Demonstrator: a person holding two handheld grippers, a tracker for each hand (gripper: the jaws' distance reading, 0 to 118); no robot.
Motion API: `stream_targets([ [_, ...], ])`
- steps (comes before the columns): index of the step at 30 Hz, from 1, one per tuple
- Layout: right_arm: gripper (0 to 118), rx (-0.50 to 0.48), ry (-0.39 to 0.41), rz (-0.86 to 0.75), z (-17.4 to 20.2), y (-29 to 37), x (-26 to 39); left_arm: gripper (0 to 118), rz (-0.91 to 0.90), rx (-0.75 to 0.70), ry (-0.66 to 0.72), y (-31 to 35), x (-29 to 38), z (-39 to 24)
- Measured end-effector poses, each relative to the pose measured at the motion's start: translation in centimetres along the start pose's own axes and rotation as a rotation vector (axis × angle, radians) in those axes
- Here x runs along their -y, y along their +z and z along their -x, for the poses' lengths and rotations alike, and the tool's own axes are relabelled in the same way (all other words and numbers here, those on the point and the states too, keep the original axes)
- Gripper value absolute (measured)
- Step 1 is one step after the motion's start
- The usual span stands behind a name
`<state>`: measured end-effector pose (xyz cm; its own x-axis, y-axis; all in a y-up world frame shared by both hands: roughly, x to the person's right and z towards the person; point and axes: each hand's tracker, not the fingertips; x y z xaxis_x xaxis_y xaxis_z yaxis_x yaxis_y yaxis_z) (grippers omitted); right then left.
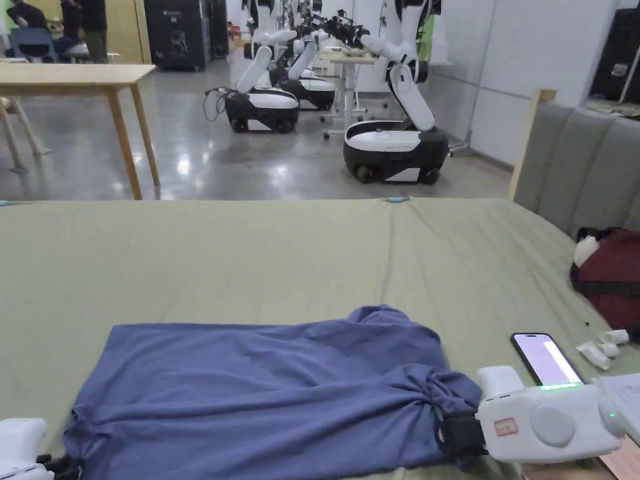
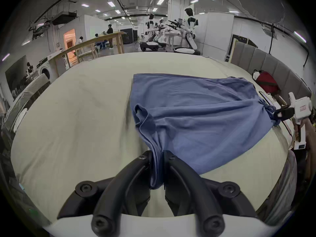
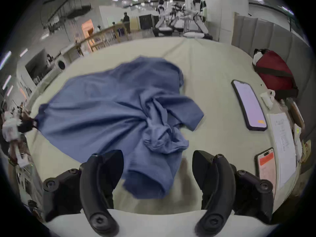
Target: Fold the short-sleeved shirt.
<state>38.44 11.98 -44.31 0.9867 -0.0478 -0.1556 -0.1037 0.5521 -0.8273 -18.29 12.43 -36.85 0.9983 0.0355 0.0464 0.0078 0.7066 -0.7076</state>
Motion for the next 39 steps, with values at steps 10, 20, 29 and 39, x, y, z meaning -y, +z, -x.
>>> stream_targets([
  [10,12,0.052,0.148,0.032,3.7,-0.9,0.1,11,0.033,-0.031,-0.004,-1.0,0.9,0.1],
  [20,11,0.034,0.114,-0.05,0.0,8.1,3.2,6,-0.088,0.095,0.048,7.3,1.7,0.9],
  [29,12,0.039,0.109,0.102,-1.5,7.6,9.4,6,0.107,0.112,0.016,7.0,8.9,-1.0],
  [39,107,0.138,0.194,0.018,-1.0,9.5,9.7,118,0.003,0.064,0.152,7.8,9.3,-0.2],
])
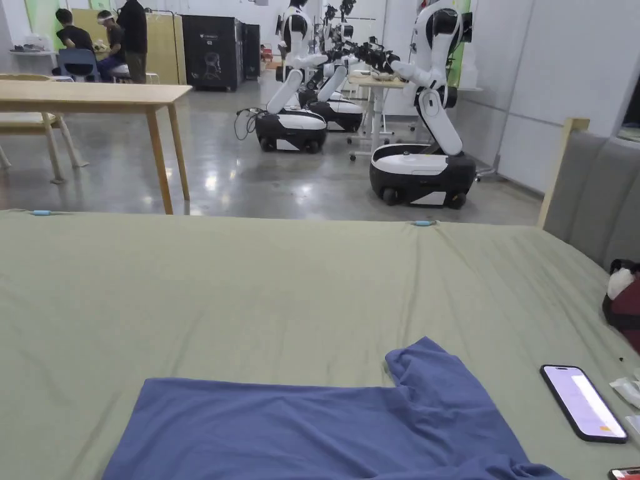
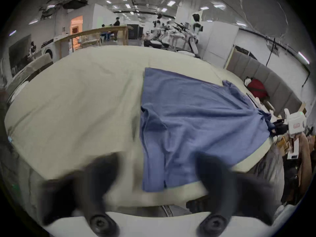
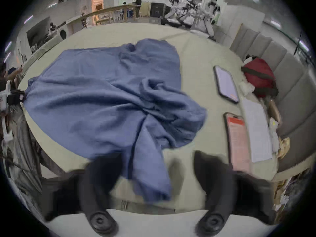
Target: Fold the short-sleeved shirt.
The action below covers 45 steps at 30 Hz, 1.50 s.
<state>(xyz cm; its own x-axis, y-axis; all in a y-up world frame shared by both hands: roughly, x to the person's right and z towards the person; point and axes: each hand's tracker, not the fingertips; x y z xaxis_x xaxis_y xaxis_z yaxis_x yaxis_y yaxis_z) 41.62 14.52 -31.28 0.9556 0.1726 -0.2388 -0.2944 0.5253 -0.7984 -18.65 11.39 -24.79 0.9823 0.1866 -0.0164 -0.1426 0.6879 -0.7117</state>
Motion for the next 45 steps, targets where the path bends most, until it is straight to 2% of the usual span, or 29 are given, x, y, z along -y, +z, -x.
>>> stream_targets([
  [1,107,-0.024,-0.038,-0.046,-0.3,1.9,0.3,116,0.005,0.012,0.019,1.3,0.2,0.4],
  [3,107,-0.092,-0.136,-0.174,-0.6,6.0,1.0,118,-0.11,0.072,0.07,3.6,-0.3,0.5],
  [5,106,-0.164,-0.279,-0.324,-0.3,10.5,2.0,118,-0.162,0.082,0.107,5.9,-0.5,0.4],
  [6,101,-0.212,-0.347,-0.405,0.0,12.0,2.7,117,-0.179,0.085,0.119,6.7,-0.7,0.3],
  [7,79,-0.297,-0.404,-0.487,0.4,13.6,3.5,103,-0.156,0.073,0.105,7.8,-0.3,-0.1],
  [8,49,-0.351,-0.417,-0.53,0.7,14.3,4.1,77,-0.187,0.063,0.098,8.5,-0.2,-0.5],
  [9,18,-0.359,-0.421,-0.555,1.3,14.9,4.5,36,-0.24,0.032,0.083,9.3,-0.1,-0.8],
  [10,5,-0.328,-0.43,-0.576,2.0,15.5,4.8,2,-0.276,0.007,0.067,9.8,-0.2,-1.3],
  [11,4,-0.274,-0.422,-0.555,2.5,15.7,4.9,2,-0.271,-0.026,0.051,9.8,-0.3,-1.6],
  [13,1,-0.25,-0.387,-0.523,3.2,15.8,5.0,2,-0.262,-0.01,0.023,10.0,-0.8,-1.9],
  [18,1,-0.296,-0.368,-0.514,4.4,16.6,4.0,1,-0.252,0.022,-0.109,7.4,-6.1,-3.7],
  [21,1,-0.273,-0.329,-0.538,5.1,17.0,3.6,1,-0.304,0.058,-0.151,2.7,-11.4,-1.4],
  [24,1,-0.309,-0.342,-0.555,5.3,17.2,3.4,2,-0.226,0.031,-0.143,-3.1,-17.0,-2.0],
  [25,1,-0.31,-0.341,-0.553,5.4,17.4,3.2,8,-0.162,0.044,-0.127,-5.6,-18.7,-1.5],
  [26,1,-0.312,-0.339,-0.552,5.4,17.3,3.2,27,-0.139,0.049,-0.115,-7.9,-20.0,-1.0],
  [27,1,-0.305,-0.34,-0.548,5.4,17.3,3.2,62,-0.108,0.065,-0.098,-9.8,-20.9,-1.3],
  [28,1,-0.287,-0.349,-0.54,5.3,17.2,3.2,105,-0.059,0.045,-0.094,-12.1,-21.6,-1.1],
  [29,1,-0.278,-0.357,-0.527,5.1,17.1,3.3,114,-0.029,0.033,-0.088,-14.5,-22.2,-0.7],
  [36,1,-0.205,-0.437,-0.452,3.7,15.6,3.5,110,0.115,-0.07,-0.176,-22.0,-22.9,-0.3],
  [39,1,-0.19,-0.449,-0.426,3.4,15.2,3.4,102,0.171,-0.085,-0.25,-23.4,-22.3,-1.0],
  [40,1,-0.188,-0.448,-0.419,3.4,15.0,3.3,92,0.19,-0.09,-0.277,-23.9,-21.9,-1.4],
  [42,1,-0.185,-0.445,-0.409,3.5,14.7,3.3,82,0.205,-0.094,-0.313,-24.5,-20.9,-2.3],
  [43,1,-0.184,-0.443,-0.407,3.6,14.6,3.2,64,0.17,-0.104,-0.313,-23.9,-20.8,-2.3],
  [44,1,-0.187,-0.439,-0.405,3.7,14.5,3.1,41,0.166,-0.086,-0.306,-23.3,-20.9,-2.4],
  [45,1,-0.193,-0.436,-0.405,3.9,14.5,3.1,12,0.152,-0.063,-0.301,-22.8,-20.8,-2.6],
])
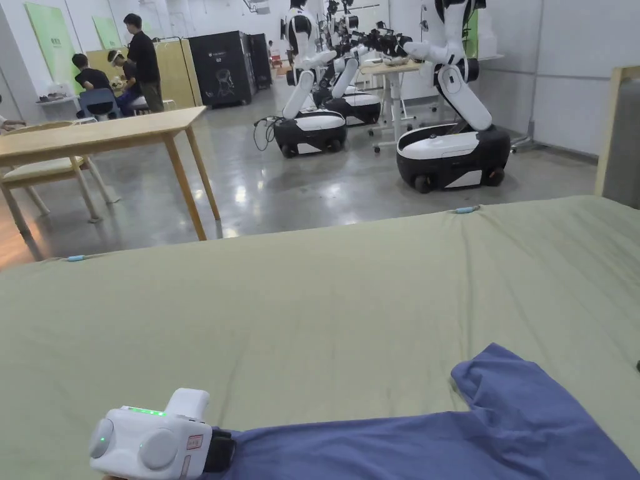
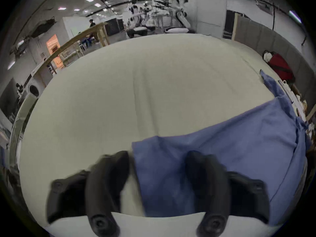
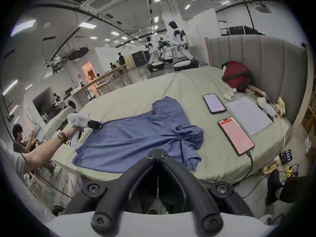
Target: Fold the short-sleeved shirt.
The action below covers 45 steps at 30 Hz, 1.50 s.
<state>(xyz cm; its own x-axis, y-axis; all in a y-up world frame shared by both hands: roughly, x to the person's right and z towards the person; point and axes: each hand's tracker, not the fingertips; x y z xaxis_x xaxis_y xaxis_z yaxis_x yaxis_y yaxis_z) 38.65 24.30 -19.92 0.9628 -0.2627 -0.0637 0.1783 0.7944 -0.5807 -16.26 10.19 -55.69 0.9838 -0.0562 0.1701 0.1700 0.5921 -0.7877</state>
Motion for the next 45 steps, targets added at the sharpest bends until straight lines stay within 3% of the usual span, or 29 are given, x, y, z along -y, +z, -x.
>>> stream_targets([
  [1,1,-0.008,0.001,0.002,0.1,-0.1,0.0,6,-0.034,-0.001,-0.013,0.6,0.2,-0.4],
  [6,1,-0.015,0.07,-0.002,0.5,-1.2,-1.6,5,-0.077,0.044,-0.051,2.9,0.2,-1.1],
  [12,5,0.018,0.273,-0.033,-1.2,-10.4,-9.8,5,-0.142,0.072,-0.054,5.4,0.5,-1.6],
  [13,18,0.014,0.264,-0.018,-1.8,-13.2,-11.5,5,-0.145,0.072,-0.057,5.7,0.6,-1.7],
  [14,39,0.016,0.268,0.02,-2.5,-16.2,-13.0,5,-0.147,0.074,-0.062,5.7,0.5,-1.7],
  [16,93,0.026,0.28,0.139,-3.8,-22.0,-15.1,5,-0.144,0.074,-0.068,5.9,0.5,-1.9],
  [17,95,0.044,0.282,0.179,-4.3,-25.0,-15.8,5,-0.14,0.075,-0.07,5.9,0.6,-1.9],
  [19,94,0.065,0.313,0.252,-5.0,-29.9,-16.3,5,-0.138,0.077,-0.066,5.9,0.5,-2.0],
  [20,93,0.122,0.336,0.309,-5.5,-32.7,-16.4,5,-0.134,0.079,-0.06,5.9,0.5,-2.1],
  [24,77,0.209,0.393,0.49,-6.0,-38.8,-14.8,5,-0.132,0.085,-0.039,5.6,0.5,-1.9],
  [27,50,0.204,0.45,0.589,-5.0,-41.0,-12.8,5,-0.121,0.097,-0.022,5.3,0.5,-1.9],
  [28,13,0.23,0.472,0.556,-4.0,-40.6,-12.9,5,-0.119,0.092,-0.022,5.3,0.5,-1.8],
  [29,0,0.215,0.482,0.56,-3.4,-39.9,-13.1,5,-0.117,0.091,-0.022,5.3,0.6,-1.8],
  [32,0,0.221,0.585,0.554,-1.9,-39.3,-12.8,5,-0.11,0.089,-0.039,5.5,0.7,-1.8],
  [36,0,0.17,0.54,0.454,-1.7,-35.4,-13.8,5,-0.171,0.108,0.012,8.0,1.6,-0.8],
  [40,0,0.089,0.508,0.276,-1.8,-25.4,-14.1,5,-0.245,0.138,0.005,14.3,4.7,0.5],
  [45,0,0.061,0.484,0.174,-3.0,-13.9,-9.4,5,-0.31,0.18,0.019,21.4,12.4,0.6],
])
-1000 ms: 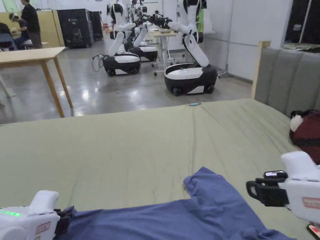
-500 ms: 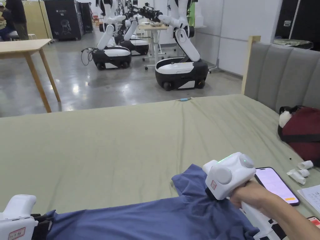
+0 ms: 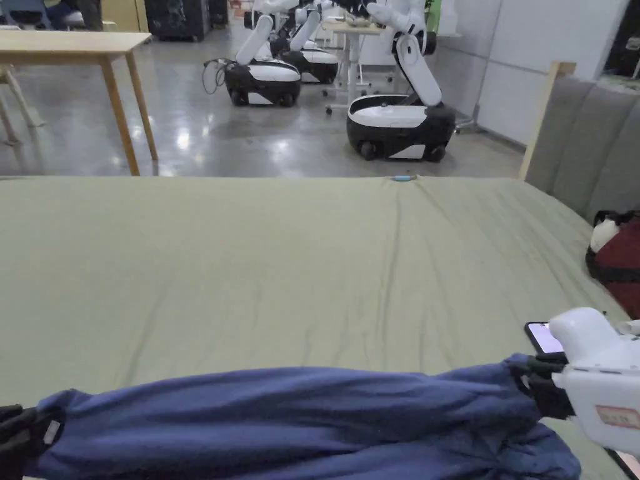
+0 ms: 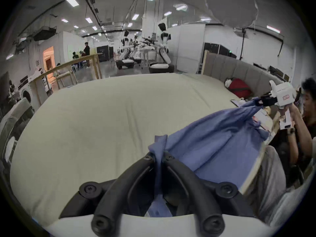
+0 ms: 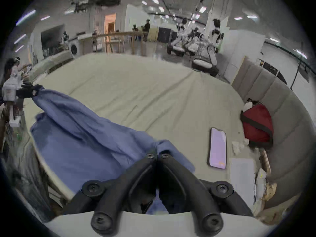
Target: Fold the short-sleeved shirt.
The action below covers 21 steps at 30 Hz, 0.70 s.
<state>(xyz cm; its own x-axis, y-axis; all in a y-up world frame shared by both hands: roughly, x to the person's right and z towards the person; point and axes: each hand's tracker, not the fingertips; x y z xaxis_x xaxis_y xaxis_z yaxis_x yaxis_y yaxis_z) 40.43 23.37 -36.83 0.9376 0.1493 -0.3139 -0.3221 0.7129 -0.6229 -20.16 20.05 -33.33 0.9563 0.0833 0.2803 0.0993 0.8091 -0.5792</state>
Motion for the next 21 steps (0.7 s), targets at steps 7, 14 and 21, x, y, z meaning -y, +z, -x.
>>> stream_targets([
  [7,2,-0.074,-0.079,0.16,1.2,1.5,11.2,5,0.143,0.044,0.133,1.9,11.0,-2.0],
  [14,2,-0.028,-0.096,0.212,1.3,-2.6,12.7,5,0.141,0.005,0.206,0.1,12.0,-2.3],
  [21,44,-0.037,-0.116,0.134,0.7,-0.2,11.9,65,0.097,0.025,0.265,1.5,11.4,-2.6],
])
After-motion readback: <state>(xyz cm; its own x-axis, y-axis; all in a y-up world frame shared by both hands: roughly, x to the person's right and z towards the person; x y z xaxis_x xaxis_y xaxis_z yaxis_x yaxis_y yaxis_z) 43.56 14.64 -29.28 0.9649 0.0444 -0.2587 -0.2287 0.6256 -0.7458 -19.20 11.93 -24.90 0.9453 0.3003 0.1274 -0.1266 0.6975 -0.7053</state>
